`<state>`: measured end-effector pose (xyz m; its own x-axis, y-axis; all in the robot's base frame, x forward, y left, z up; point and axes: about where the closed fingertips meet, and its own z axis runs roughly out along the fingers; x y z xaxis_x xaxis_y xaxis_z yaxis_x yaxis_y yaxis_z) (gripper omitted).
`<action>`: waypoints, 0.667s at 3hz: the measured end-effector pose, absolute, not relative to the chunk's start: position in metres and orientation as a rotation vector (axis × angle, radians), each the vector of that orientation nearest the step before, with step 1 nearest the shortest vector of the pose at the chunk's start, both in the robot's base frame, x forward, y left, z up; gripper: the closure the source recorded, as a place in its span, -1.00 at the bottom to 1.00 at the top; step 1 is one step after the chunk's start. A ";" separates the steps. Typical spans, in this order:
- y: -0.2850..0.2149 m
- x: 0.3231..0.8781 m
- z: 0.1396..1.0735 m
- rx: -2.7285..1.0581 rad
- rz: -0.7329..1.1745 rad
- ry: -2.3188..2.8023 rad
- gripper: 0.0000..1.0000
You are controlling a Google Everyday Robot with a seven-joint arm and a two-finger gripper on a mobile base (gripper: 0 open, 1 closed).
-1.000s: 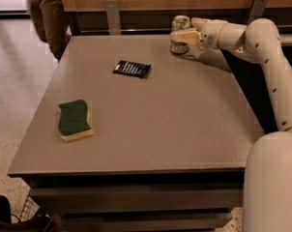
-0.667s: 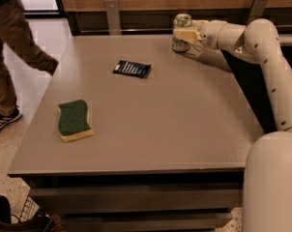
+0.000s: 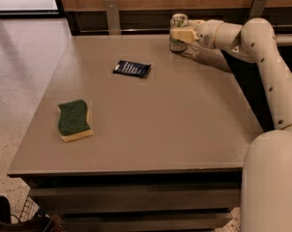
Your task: Pick 7up can
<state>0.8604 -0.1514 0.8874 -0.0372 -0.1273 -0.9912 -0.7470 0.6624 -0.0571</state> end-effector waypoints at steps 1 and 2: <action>-0.150 0.860 0.895 -0.748 0.570 1.555 1.00; -0.147 0.855 0.930 -0.770 0.507 1.562 1.00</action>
Offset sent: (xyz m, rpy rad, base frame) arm -0.0109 -0.0030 0.0778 -0.0920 -0.0460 -0.0580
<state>0.8550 -0.1472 0.9304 -0.0173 -0.1822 -0.9831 -0.7250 0.6794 -0.1131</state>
